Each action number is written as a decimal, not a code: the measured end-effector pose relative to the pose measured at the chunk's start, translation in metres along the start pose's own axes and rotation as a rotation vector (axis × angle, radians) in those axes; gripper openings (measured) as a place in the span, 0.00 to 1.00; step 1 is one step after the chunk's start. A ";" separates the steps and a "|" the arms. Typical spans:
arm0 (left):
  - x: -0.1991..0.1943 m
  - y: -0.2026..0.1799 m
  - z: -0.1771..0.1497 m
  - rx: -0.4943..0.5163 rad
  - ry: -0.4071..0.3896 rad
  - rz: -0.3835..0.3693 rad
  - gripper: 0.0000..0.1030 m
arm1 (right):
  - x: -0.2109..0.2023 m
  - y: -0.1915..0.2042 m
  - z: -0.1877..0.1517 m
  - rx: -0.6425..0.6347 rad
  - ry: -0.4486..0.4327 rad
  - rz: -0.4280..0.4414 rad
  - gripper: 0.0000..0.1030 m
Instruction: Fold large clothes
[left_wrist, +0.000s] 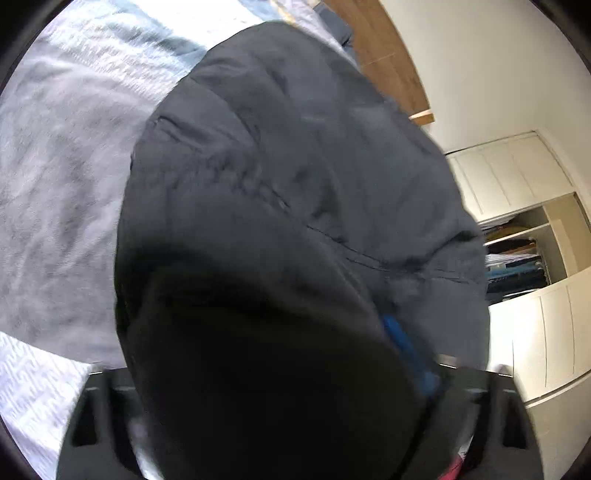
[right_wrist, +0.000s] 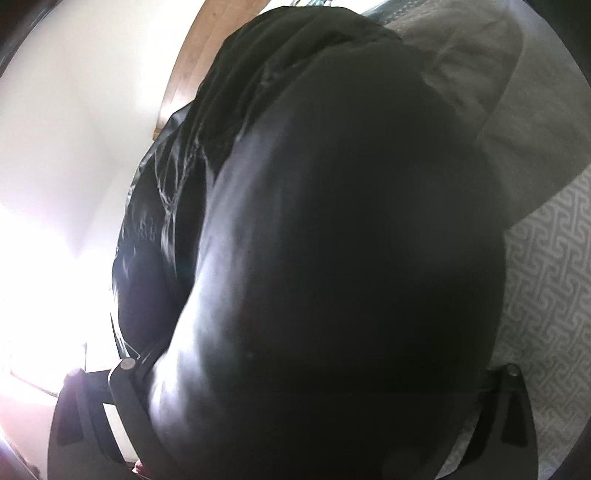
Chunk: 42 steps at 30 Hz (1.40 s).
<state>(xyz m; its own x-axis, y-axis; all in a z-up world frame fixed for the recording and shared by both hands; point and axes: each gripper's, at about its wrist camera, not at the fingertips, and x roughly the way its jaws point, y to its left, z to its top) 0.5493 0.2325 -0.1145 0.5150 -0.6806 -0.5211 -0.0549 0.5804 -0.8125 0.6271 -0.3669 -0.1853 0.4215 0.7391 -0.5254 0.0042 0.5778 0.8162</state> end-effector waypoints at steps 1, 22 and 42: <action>-0.001 -0.008 -0.001 0.020 -0.011 0.002 0.54 | -0.001 0.005 0.000 -0.017 -0.009 -0.021 0.95; -0.085 -0.176 -0.017 0.398 -0.194 -0.029 0.22 | -0.101 0.201 -0.050 -0.488 -0.213 -0.016 0.31; -0.094 -0.061 -0.046 0.176 -0.112 0.302 0.66 | -0.132 0.060 -0.078 -0.200 -0.165 -0.261 0.74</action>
<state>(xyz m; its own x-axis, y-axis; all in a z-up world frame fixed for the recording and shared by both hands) 0.4655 0.2404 -0.0281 0.5894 -0.4191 -0.6906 -0.0756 0.8225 -0.5637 0.5008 -0.4028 -0.0854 0.5699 0.5020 -0.6505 -0.0397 0.8076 0.5884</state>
